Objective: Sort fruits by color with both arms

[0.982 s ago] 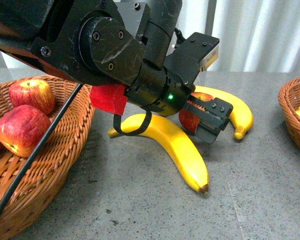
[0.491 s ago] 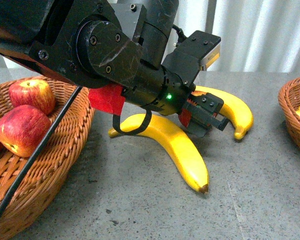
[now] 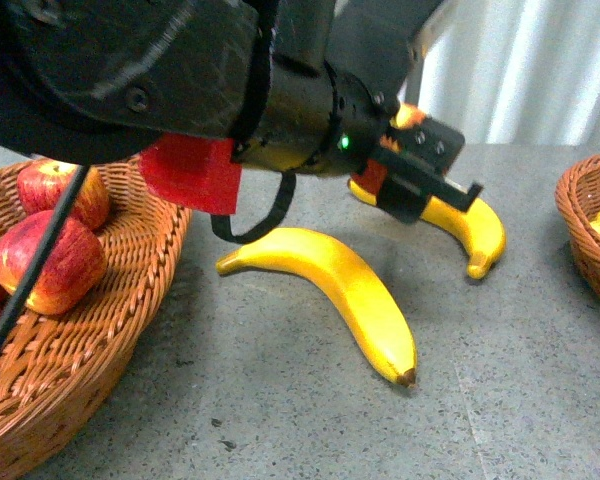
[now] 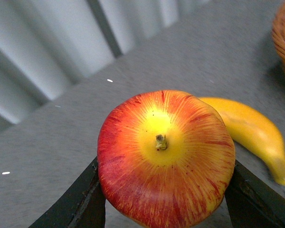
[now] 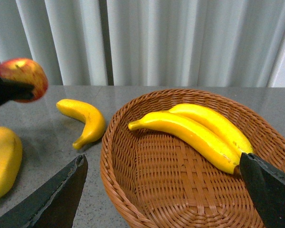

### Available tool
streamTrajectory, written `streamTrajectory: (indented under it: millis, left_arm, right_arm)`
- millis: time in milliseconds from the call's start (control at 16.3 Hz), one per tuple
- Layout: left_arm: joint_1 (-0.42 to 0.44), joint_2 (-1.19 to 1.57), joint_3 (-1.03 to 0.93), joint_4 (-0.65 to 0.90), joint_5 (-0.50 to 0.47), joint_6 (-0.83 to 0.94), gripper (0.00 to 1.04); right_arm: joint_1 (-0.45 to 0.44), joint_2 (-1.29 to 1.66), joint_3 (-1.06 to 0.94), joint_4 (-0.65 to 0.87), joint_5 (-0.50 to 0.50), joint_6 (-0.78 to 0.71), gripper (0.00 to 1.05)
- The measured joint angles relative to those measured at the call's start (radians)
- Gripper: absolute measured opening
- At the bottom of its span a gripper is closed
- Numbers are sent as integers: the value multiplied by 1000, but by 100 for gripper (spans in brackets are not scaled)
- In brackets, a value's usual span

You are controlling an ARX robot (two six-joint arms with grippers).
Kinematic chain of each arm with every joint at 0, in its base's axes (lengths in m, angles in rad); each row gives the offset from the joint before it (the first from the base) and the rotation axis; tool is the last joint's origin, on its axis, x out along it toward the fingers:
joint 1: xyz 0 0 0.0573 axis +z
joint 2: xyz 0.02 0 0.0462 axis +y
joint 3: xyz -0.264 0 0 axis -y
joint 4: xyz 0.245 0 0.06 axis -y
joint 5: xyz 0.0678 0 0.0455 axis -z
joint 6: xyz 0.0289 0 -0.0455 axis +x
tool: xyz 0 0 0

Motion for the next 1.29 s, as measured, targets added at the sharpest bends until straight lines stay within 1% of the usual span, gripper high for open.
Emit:
streamTrajectory:
  millis: [123, 184, 246, 307, 491, 798, 859, 982, 1043, 1105, 1228, 1289]
  left_arm:
    - [1, -91, -74, 84, -158, -46, 62]
    - [14, -167, -161, 172, -317, -148, 62]
    - [28, -285, -293, 262, -517, -287, 61]
    - [14, -315, -386, 296, -591, -345, 61]
    - [-11, -357, -484, 327, -668, -393, 61]
    - [1, -415, -560, 372, -752, -439, 61]
    - [0, -416, -566, 360, -750, -446, 65]
    - [-18, -418, -583, 384, -752, -444, 87]
    - [-28, -421, -583, 397, -752, -444, 96]
    - [-35, -430, -584, 393, -752, -443, 99]
    - [-51, -457, -610, 447, -771, -431, 98]
    - [-71, -483, -632, 536, -785, -385, 98]
  right_arm:
    - [0, 0, 0, 0, 0, 0, 98]
    - [0, 0, 0, 0, 0, 0, 98]
    - [0, 0, 0, 0, 0, 0, 98]
    - [0, 0, 0, 0, 0, 0, 98]
    - [0, 0, 0, 0, 0, 0, 98]
    - [0, 0, 0, 0, 0, 0, 98]
    - [0, 0, 0, 0, 0, 0, 98]
    - [0, 0, 0, 0, 0, 0, 98]
    - [0, 0, 0, 0, 0, 0, 98]
    - [0, 0, 0, 0, 0, 0, 98]
    - [0, 0, 0, 0, 0, 0, 98]
    - [0, 0, 0, 0, 0, 0, 98]
